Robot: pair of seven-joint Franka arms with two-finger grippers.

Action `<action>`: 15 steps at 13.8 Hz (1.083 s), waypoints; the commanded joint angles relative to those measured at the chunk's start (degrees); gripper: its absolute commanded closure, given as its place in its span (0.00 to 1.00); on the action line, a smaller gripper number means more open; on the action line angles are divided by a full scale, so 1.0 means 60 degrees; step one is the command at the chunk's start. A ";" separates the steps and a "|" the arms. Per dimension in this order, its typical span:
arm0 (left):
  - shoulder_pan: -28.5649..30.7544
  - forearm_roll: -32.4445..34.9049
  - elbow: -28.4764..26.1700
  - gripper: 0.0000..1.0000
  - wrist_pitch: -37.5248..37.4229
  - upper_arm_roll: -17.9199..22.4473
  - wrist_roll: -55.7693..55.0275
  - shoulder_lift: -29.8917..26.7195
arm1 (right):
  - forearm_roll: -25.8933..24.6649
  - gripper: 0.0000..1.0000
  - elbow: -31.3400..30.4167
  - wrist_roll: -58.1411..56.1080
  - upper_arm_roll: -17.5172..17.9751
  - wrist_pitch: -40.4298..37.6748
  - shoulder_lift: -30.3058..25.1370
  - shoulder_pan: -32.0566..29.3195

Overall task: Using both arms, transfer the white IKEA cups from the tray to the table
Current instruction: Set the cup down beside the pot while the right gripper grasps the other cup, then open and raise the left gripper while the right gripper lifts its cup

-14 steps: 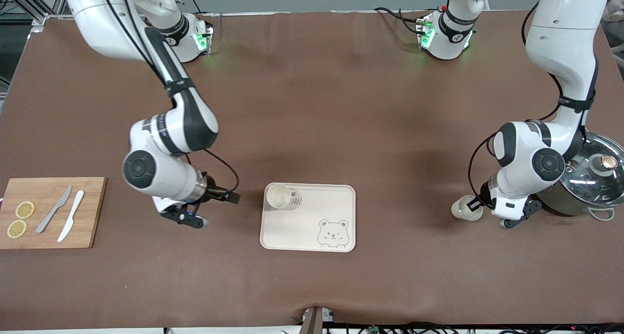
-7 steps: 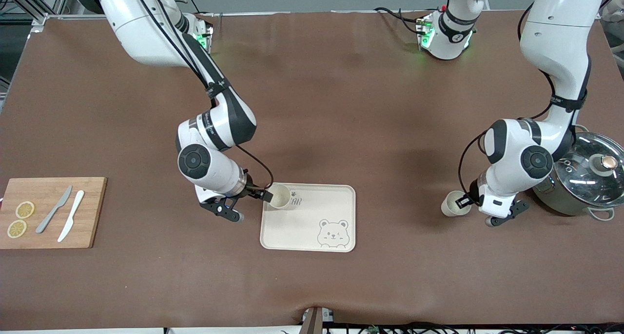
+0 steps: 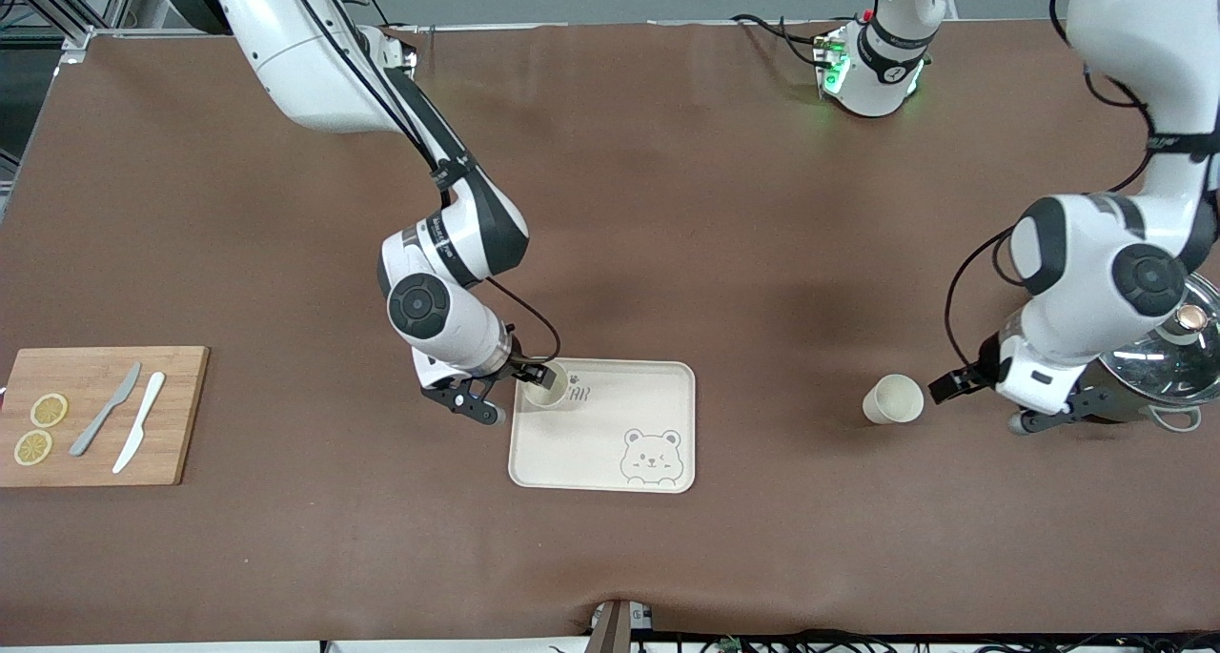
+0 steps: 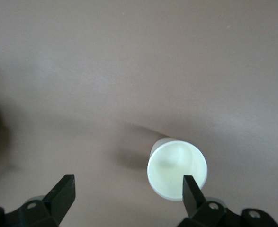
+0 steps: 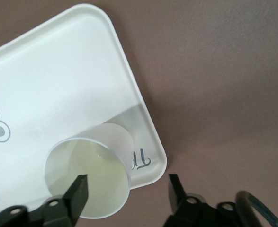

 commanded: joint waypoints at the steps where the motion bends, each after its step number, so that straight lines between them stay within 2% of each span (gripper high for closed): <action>1: 0.0013 0.0068 0.0309 0.00 -0.1281 -0.0036 0.0083 -0.0889 | -0.0119 0.61 0.0159 0.0250 -0.0083 0.0051 0.0125 0.0156; 2: 0.0013 0.0068 0.0368 0.00 -0.1662 -0.0036 0.0011 -0.1182 | -0.0148 0.70 0.0159 0.0250 -0.0098 0.0138 0.0198 0.0185; 3: 0.0013 0.0068 0.0442 0.00 -0.2029 -0.0036 0.0024 -0.1490 | -0.0177 0.89 0.0159 0.0250 -0.0098 0.0226 0.0228 0.0229; 4: 0.0013 0.0068 0.0558 0.00 -0.2395 -0.0036 0.0054 -0.1739 | -0.0177 1.00 0.0159 0.0250 -0.0098 0.0227 0.0243 0.0230; 8: 0.0013 0.0185 0.1771 0.00 -0.4619 -0.0021 0.0097 -0.2123 | -0.0177 1.00 0.0246 0.0118 -0.0127 -0.0021 0.0082 0.0040; 11: 0.0013 0.0185 0.2462 0.00 -0.5590 -0.0065 0.0739 -0.2152 | -0.0192 1.00 0.0859 0.0074 -0.0127 -0.1569 -0.0167 -0.0092; 13: 0.0013 0.0199 0.3105 0.00 -0.6232 -0.0050 0.0961 -0.2167 | -0.0177 1.00 0.1198 0.0031 -0.0112 -0.2698 -0.0604 -0.0384; 15: 0.0013 0.0200 0.3357 0.00 -0.6558 -0.0021 0.0977 -0.2297 | -0.0148 1.00 0.1112 -0.0872 -0.0112 -0.3824 -0.1292 -0.0925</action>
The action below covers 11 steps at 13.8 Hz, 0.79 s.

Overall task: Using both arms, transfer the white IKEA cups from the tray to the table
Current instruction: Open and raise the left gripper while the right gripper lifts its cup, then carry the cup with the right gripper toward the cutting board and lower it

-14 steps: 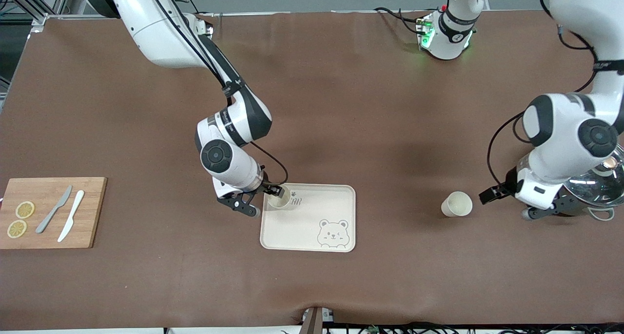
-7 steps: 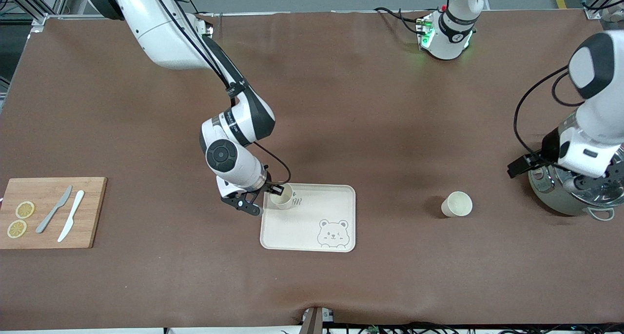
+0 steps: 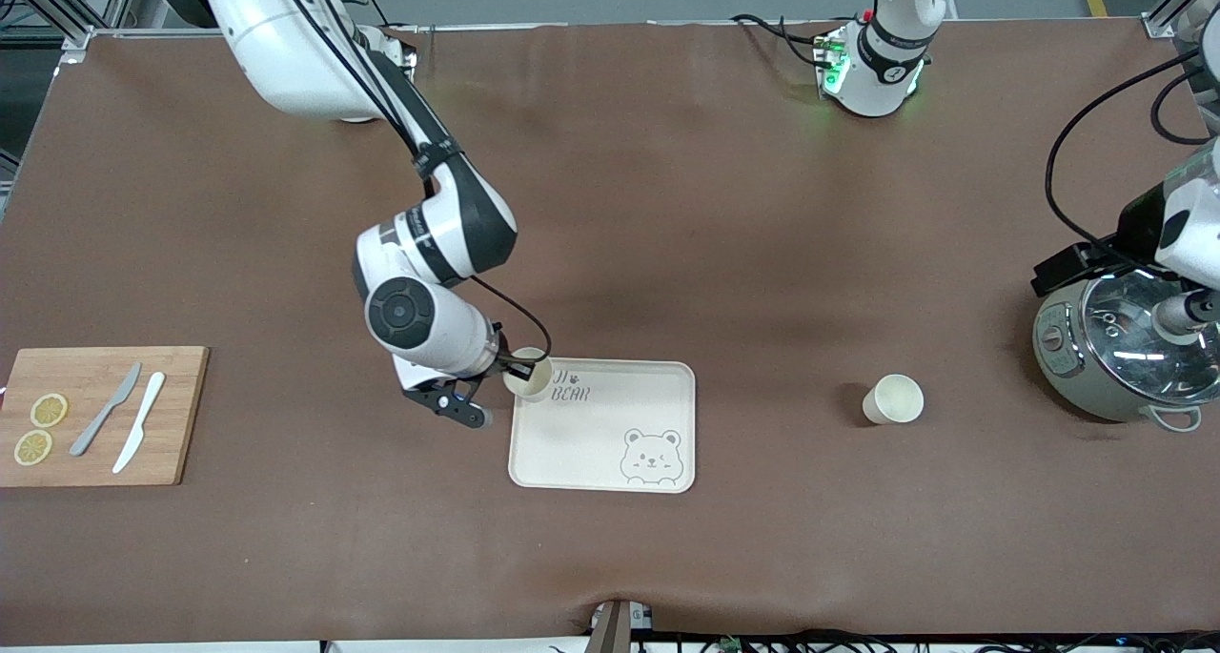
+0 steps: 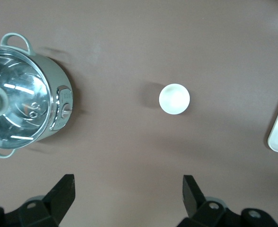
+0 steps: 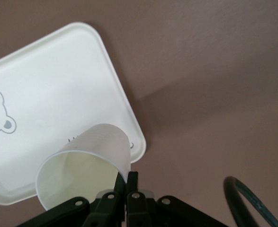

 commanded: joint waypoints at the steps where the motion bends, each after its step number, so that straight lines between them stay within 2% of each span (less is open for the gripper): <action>1: 0.0025 0.0200 0.0350 0.00 -0.0607 -0.0034 0.0195 -0.0358 | -0.0090 1.00 -0.0203 -0.1311 0.0134 -0.1785 -0.1015 -0.0909; 3: 0.0025 0.0200 0.0319 0.00 -0.1032 -0.0034 0.0559 -0.0711 | -0.0090 1.00 -0.0698 -0.2046 0.0134 -0.2378 -0.1716 -0.1568; 6: 0.0025 0.0185 -0.0105 0.00 -0.1078 -0.0048 0.0896 -0.1253 | -0.0119 1.00 -0.2468 -0.3976 0.0119 -0.2307 -0.3049 -0.2623; 8: -0.0004 0.0156 -0.0485 0.00 -0.1019 -0.0048 0.1088 -0.1546 | -0.0512 1.00 -0.3014 -0.4844 0.0119 -0.2423 -0.3549 -0.3267; 10: -0.0019 0.0083 -0.0530 0.00 -0.1048 0.0010 0.1408 -0.1577 | -0.1156 1.00 -0.3599 -0.5634 0.0119 -0.2453 -0.4018 -0.3751; 11: -0.0034 0.0068 -0.0574 0.00 -0.1034 0.0068 0.1657 -0.1649 | -0.1202 1.00 -0.3877 -0.5856 0.0119 -0.2467 -0.4194 -0.4000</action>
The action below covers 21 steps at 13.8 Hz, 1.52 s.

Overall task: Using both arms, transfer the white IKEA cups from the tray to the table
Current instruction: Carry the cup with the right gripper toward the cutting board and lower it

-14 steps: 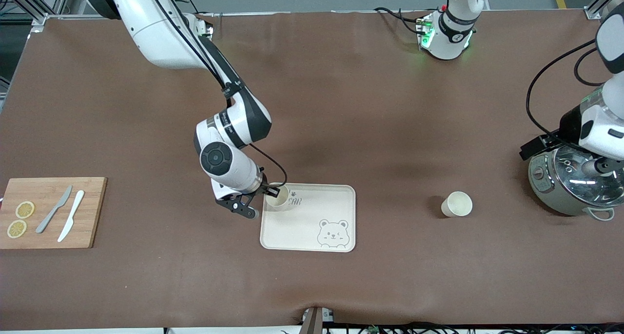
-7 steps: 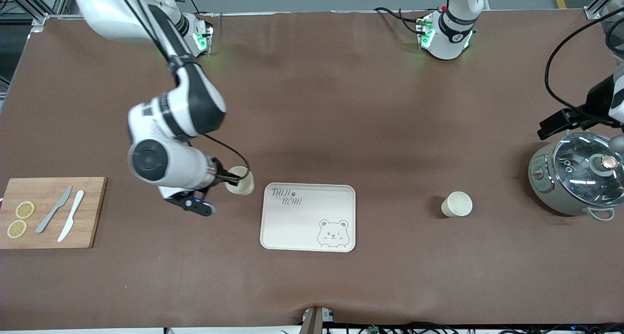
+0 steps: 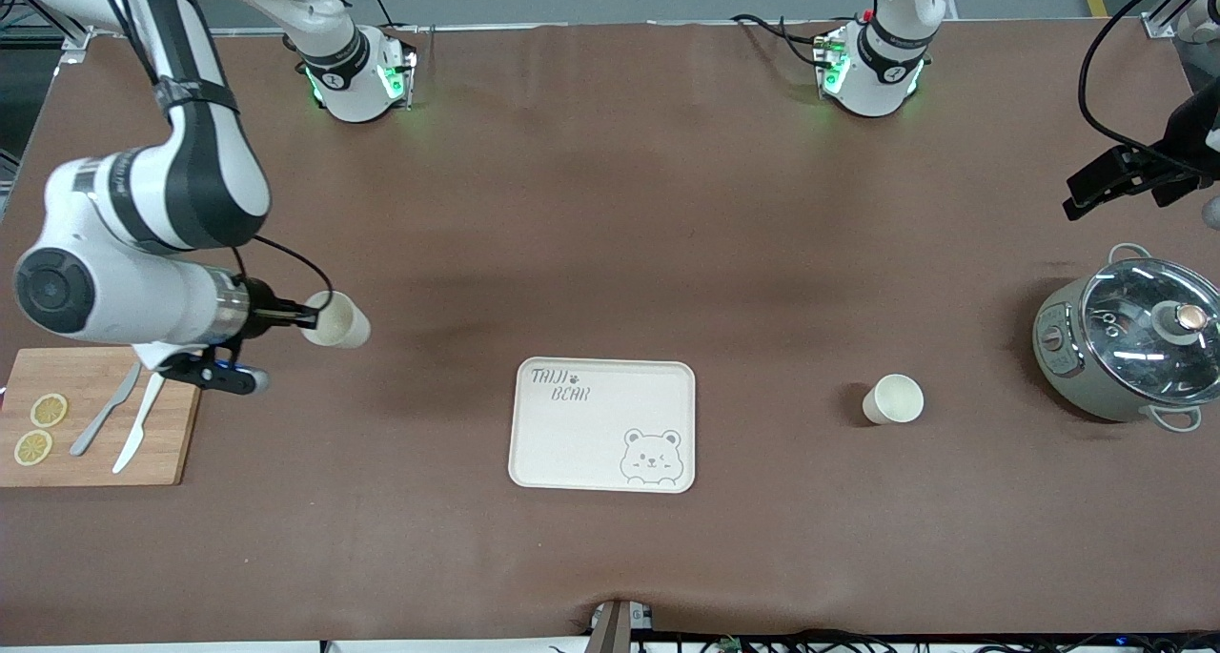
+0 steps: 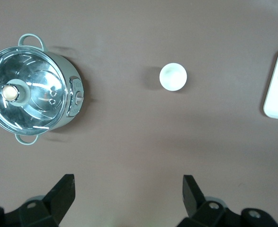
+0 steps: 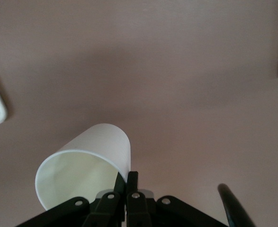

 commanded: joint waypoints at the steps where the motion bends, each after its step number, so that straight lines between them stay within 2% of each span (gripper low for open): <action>1: -0.0086 0.0068 -0.0428 0.00 0.0044 0.0187 0.0500 -0.0414 | -0.0305 1.00 -0.1309 -0.0811 0.0197 0.0208 -0.0951 -0.0686; 4: -0.0248 0.0068 -0.0941 0.00 0.0293 0.0306 0.0500 -0.0855 | -0.0378 1.00 -0.1910 -0.1792 0.0197 0.0747 -0.0982 -0.1359; 6: -0.0248 0.0068 -0.0927 0.00 0.0293 0.0306 0.0544 -0.0840 | -0.0379 1.00 -0.2509 -0.2292 0.0197 0.1421 -0.0996 -0.1682; 10: -0.0263 0.0053 -0.0810 0.00 0.0366 0.0276 0.0529 -0.0782 | -0.0364 1.00 -0.4369 -0.2748 0.0197 0.3427 -0.1333 -0.1947; 14: -0.0263 0.0053 -0.0678 0.00 0.0279 0.0276 0.0471 -0.0752 | -0.0379 1.00 -0.5469 -0.3068 0.0197 0.5038 -0.1260 -0.2225; 16: -0.0263 0.0053 -0.0576 0.00 0.0308 0.0276 0.0427 -0.0592 | -0.0379 1.00 -0.5851 -0.3114 0.0197 0.5538 -0.1246 -0.2299; 21: -0.0277 0.0039 -0.0517 0.00 0.0395 0.0262 0.0470 -0.0547 | -0.0378 1.00 -0.5999 -0.3671 0.0197 0.6038 -0.1012 -0.2797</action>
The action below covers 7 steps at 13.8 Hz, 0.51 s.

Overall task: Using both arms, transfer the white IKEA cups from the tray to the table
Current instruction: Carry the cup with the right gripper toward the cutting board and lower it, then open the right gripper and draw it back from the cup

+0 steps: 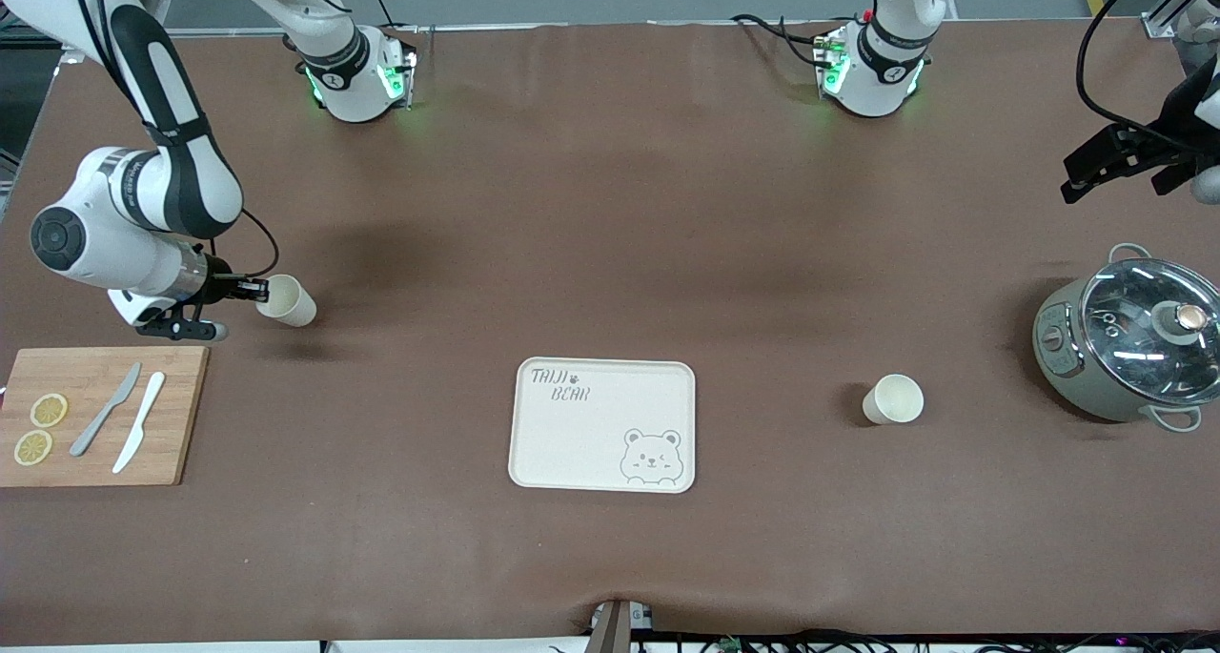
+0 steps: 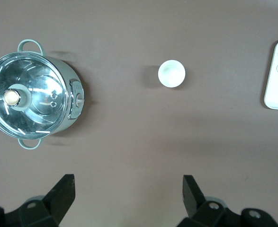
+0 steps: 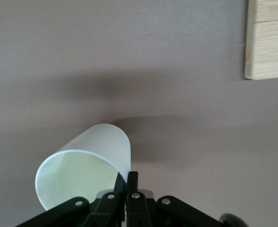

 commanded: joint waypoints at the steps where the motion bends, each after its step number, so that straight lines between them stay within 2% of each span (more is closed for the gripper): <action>1: -0.0120 0.0039 0.0126 0.00 0.0066 0.0064 0.0095 0.0034 | -0.0085 1.00 -0.0362 -0.0207 0.0191 0.0406 -0.0100 -0.0310; 7: -0.0149 0.0039 0.0067 0.00 0.0008 0.0050 0.0154 -0.0053 | -0.0085 1.00 -0.0567 -0.0222 0.0191 0.0891 0.0134 -0.0456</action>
